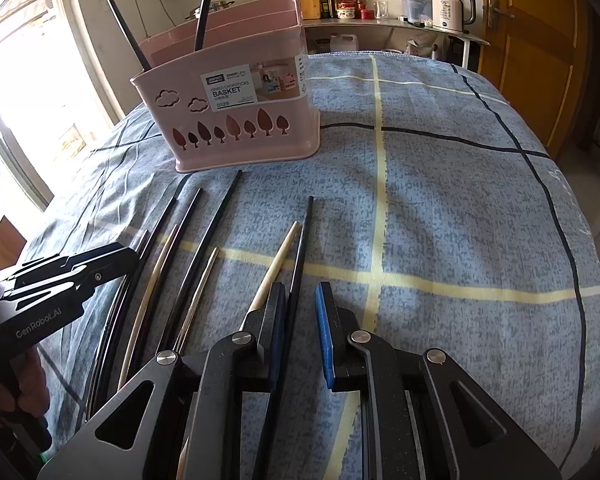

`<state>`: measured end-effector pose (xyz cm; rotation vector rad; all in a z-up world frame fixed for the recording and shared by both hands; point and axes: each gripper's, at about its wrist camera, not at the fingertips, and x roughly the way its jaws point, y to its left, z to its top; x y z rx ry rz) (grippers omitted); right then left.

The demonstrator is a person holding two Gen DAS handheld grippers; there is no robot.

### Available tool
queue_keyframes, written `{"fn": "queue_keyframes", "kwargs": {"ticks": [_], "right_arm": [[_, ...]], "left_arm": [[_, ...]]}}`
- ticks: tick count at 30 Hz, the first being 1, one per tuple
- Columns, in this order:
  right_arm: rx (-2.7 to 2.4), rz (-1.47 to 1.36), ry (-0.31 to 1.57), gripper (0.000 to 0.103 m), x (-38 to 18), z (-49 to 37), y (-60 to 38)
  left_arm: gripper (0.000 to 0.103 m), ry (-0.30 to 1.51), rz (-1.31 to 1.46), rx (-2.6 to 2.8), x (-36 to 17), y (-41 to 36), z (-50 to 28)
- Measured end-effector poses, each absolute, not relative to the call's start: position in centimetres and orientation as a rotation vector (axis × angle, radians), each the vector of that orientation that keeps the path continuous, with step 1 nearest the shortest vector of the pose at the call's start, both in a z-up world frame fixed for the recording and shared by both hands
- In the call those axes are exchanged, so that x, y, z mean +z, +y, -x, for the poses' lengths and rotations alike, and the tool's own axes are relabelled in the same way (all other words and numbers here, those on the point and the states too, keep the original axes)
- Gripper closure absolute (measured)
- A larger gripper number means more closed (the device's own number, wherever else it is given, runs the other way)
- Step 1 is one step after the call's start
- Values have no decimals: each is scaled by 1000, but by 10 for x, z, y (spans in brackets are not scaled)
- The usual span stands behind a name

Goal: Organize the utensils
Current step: 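Close the right tool on a black chopstick while the left tool grasps another chopstick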

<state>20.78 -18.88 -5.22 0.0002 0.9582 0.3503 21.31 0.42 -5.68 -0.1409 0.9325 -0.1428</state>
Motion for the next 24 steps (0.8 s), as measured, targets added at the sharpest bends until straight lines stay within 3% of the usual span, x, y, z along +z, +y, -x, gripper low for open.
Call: {"fn": "queue_keyframes", "kwargs": {"ticks": [6, 10, 18, 24], "right_arm": [[335, -1, 965, 87, -52, -214, -189], [319, 14, 977, 87, -52, -223, -186], [298, 40, 1005, 87, -51, -242, -179], [295, 44, 1021, 97, -51, -248, -177]], "left_arm": [[81, 925, 64, -126, -57, -5, -218], [95, 927, 21, -100, -58, -6, -221], [98, 939, 18, -112, -57, -2, -226], [98, 957, 29, -136, -56, 2, -232]]}}
